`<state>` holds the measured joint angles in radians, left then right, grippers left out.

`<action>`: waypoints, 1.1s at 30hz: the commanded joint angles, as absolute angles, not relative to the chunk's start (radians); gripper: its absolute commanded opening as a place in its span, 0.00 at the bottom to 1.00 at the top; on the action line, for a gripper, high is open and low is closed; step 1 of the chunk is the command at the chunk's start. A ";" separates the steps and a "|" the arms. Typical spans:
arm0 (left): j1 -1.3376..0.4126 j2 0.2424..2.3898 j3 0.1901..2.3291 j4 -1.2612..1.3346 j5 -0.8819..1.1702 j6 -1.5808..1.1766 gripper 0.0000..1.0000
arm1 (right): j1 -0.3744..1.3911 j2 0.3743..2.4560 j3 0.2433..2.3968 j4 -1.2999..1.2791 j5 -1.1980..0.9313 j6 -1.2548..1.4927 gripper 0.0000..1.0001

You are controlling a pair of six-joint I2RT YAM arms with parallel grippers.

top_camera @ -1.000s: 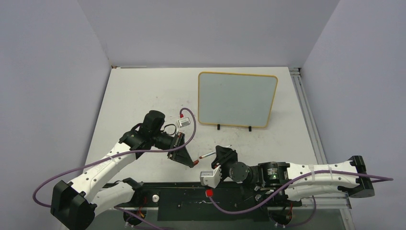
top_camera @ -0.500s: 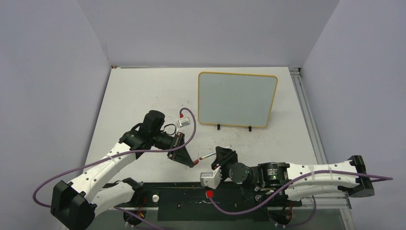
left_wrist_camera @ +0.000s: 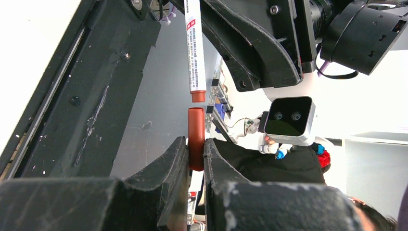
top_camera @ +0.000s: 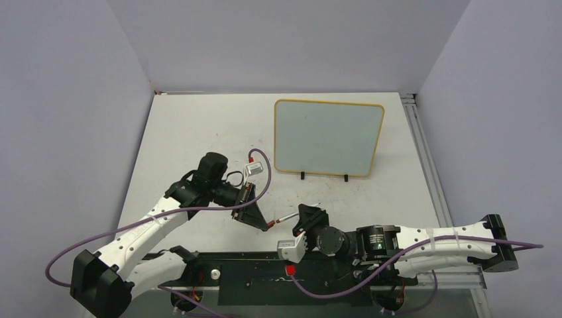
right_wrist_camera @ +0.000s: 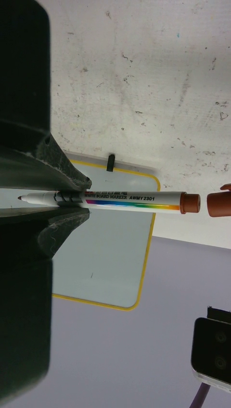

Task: Write a sentence on the whiteboard
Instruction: Open the whiteboard marker.

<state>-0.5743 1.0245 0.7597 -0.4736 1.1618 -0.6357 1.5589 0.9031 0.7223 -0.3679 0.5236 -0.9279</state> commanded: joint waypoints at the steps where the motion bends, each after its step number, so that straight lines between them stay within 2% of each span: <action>1: -0.571 1.022 0.777 -0.440 1.195 -0.629 0.00 | 1.565 0.898 0.720 -0.341 0.548 -0.931 0.05; 33: -0.589 1.039 0.791 -0.435 1.198 -0.622 0.00 | 1.583 0.911 0.718 -0.333 0.552 -0.952 0.05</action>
